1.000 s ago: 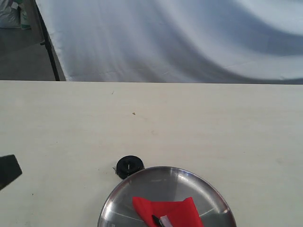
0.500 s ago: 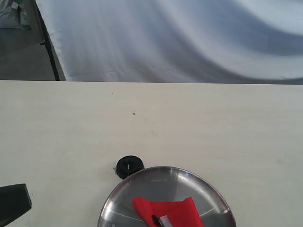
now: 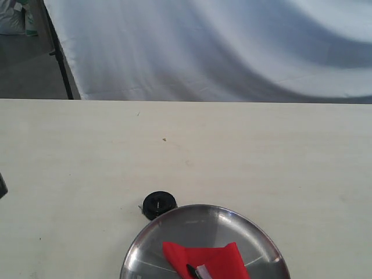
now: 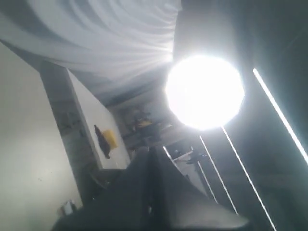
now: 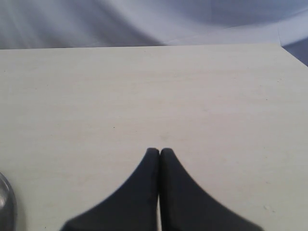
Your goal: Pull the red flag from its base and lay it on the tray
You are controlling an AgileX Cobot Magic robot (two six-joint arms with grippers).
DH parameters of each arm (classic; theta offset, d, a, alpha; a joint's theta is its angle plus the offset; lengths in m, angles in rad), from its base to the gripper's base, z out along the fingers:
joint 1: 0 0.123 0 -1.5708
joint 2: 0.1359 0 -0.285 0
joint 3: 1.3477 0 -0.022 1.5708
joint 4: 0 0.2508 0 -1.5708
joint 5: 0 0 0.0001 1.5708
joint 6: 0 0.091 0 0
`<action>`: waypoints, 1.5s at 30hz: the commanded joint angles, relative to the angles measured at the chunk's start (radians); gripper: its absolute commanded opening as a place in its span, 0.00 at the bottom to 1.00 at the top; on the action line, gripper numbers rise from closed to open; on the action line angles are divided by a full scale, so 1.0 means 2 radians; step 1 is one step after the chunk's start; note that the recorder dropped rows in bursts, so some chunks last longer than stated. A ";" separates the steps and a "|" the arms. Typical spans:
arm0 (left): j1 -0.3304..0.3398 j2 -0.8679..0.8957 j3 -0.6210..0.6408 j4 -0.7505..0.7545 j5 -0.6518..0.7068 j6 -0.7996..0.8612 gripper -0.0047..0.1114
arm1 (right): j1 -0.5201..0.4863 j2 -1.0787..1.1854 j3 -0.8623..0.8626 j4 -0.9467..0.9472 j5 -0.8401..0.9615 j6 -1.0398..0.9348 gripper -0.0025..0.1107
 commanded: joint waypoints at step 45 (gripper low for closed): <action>-0.001 -0.129 0.065 -0.422 0.321 1.101 0.04 | -0.001 -0.002 -0.001 -0.001 0.001 -0.002 0.02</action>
